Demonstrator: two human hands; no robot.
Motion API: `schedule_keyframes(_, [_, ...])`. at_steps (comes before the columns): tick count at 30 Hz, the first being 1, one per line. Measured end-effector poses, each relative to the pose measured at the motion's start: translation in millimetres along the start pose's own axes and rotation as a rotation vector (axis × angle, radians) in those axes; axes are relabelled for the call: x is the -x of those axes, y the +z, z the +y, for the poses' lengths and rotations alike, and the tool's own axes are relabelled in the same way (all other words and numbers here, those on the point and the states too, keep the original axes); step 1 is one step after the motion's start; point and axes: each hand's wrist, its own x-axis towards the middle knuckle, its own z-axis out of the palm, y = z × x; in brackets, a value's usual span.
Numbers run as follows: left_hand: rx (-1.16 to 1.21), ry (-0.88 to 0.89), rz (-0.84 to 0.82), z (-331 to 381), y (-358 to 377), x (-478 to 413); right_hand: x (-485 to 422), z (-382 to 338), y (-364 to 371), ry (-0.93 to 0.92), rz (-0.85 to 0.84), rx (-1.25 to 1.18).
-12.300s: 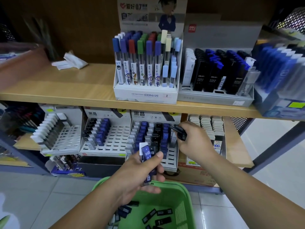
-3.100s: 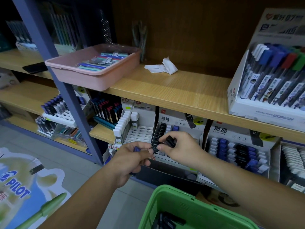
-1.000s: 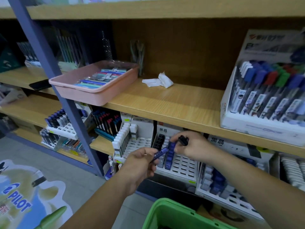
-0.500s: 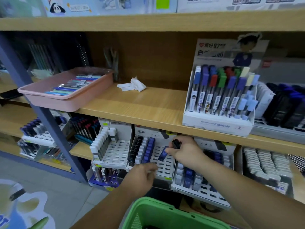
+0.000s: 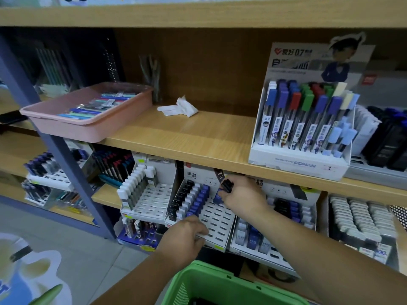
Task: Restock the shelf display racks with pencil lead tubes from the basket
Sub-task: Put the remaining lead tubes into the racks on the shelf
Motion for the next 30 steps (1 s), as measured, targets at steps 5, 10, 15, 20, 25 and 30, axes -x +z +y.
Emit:
schedule_keyframes(5, [0.045, 0.018, -0.002, -11, 0, 9, -5, -7, 6, -0.047, 0.039, 0.148])
schedule_keyframes(10, [0.186, -0.007, -0.030, -18, -2, 12, -12, -13, 12, -0.063, 0.039, 0.201])
schedule_keyframes(15, [0.318, -0.082, -0.080, -23, -5, 11, -20, -15, 19, -0.033, -0.035, 0.254])
schedule_keyframes(20, [0.380, -0.114, -0.104, -25, -6, 10, -31, -12, 22, 0.121, -0.097, 0.110])
schedule_keyframes(25, [0.404, -0.137, -0.134, -27, -6, 11, -35, -11, 26, 0.123, -0.077, 0.168])
schedule_keyframes(30, [0.445, -0.178, -0.176, -27, -8, 12, -28, -8, 23, -0.043, 0.031, 0.283])
